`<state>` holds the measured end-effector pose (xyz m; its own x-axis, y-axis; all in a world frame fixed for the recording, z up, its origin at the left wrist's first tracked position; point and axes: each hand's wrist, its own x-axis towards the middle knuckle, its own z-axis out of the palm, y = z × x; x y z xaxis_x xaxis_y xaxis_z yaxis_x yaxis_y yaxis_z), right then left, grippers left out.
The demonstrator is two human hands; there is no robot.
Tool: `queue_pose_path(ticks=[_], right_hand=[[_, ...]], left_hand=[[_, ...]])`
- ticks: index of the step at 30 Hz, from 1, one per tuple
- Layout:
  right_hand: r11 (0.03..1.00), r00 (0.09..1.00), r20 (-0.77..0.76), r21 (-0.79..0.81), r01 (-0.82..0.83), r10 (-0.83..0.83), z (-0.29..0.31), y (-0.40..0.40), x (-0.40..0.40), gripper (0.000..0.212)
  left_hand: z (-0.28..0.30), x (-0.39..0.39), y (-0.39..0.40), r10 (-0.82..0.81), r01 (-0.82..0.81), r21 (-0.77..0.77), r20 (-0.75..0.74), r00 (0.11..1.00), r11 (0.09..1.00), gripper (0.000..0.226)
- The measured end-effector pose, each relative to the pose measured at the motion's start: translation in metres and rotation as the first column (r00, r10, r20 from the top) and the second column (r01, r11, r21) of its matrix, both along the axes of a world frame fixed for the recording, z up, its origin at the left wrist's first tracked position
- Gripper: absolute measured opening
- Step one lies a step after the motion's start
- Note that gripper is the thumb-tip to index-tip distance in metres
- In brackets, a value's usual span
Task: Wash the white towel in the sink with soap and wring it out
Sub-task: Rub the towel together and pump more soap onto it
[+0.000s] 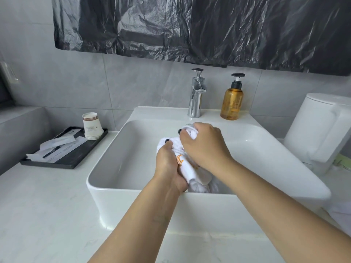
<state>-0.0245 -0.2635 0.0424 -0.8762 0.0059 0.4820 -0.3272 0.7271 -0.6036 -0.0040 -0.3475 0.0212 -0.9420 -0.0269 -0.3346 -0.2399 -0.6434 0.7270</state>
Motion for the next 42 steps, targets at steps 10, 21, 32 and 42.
queue_pose_path(ticks=[10, 21, 32, 42], right_hand=[[0.918, 0.965, 0.227, -0.395, -0.032, 0.132, -0.01, 0.048, 0.036, 0.03], [0.691, 0.881, 0.25, -0.714, -0.114, 0.403, 0.032, 0.039, -0.011, 0.023], [0.934, 0.907, 0.297, -0.287, -0.214, 0.299, 0.007, 0.082, 0.008, 0.023], [0.769, 0.971, 0.227, -0.607, 0.2, -0.073, -0.007, 0.124, 0.011, 0.028]], left_hand=[[-0.003, 0.005, -0.004, -0.023, 0.024, 0.036, -0.03, 0.999, 0.999, 0.037], [-0.002, 0.015, -0.004, -0.288, 0.208, -0.243, -0.363, 0.886, 0.947, 0.03], [-0.004, 0.016, 0.002, -0.321, 0.21, -0.343, -0.309, 0.895, 0.916, 0.033], [-0.007, 0.011, 0.012, -0.327, 0.246, -0.538, -0.058, 0.943, 0.806, 0.02]])
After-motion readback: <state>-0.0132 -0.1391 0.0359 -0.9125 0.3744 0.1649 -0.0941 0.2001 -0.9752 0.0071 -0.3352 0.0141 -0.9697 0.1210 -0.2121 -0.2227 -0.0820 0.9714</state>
